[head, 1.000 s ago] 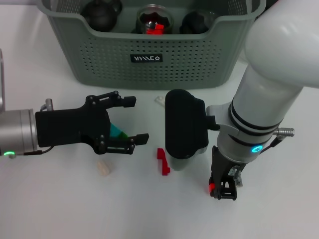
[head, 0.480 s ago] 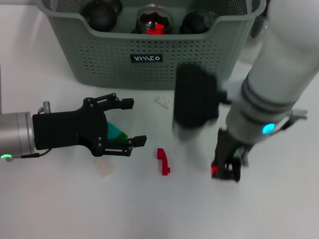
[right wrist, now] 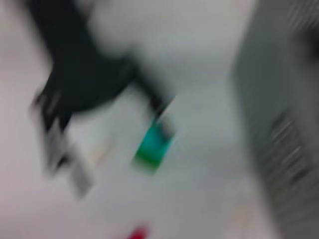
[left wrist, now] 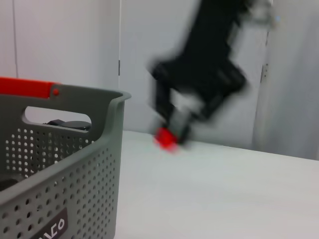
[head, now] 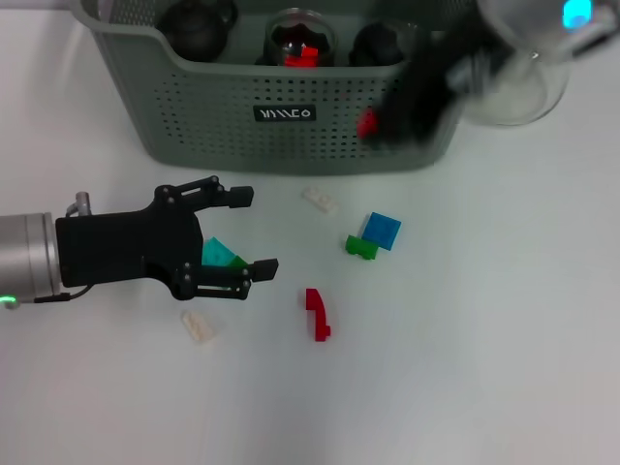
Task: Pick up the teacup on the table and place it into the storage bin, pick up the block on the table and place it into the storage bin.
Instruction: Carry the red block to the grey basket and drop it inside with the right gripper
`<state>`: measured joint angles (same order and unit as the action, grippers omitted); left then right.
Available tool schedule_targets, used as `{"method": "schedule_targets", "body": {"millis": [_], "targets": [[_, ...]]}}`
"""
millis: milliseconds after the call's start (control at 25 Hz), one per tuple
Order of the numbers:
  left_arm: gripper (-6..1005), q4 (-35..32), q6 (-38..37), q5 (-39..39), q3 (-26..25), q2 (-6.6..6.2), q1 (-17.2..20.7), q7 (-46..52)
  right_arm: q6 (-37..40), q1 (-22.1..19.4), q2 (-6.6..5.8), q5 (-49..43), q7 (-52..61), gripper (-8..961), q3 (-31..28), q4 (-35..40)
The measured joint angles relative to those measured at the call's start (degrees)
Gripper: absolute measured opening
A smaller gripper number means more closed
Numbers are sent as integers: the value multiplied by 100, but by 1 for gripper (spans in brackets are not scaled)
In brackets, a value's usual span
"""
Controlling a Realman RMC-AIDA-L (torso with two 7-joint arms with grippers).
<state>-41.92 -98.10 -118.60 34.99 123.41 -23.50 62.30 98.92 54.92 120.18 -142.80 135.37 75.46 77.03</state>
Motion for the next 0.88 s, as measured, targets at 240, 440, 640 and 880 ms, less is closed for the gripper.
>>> {"method": "schedule_targets", "body": {"millis": [240, 440, 640, 880], "targets": [[840, 0, -31, -2, -1, -2, -36, -16, -1248, 762, -14, -279, 186, 178, -1152, -816], [839, 10, -36, 32, 21, -1, -86, -11, -2650, 1291, -21, -788, 267, 179, -1173, -2055], [838, 9, -45, 33, 30, -1, -129, 22, -3753, 1629, -23, -855, 205, 180, -901, -3108], [837, 10, -45, 35, 34, -8, -179, 24, -4208, 1728, 18, -824, 233, 276, -570, -3511]]}}
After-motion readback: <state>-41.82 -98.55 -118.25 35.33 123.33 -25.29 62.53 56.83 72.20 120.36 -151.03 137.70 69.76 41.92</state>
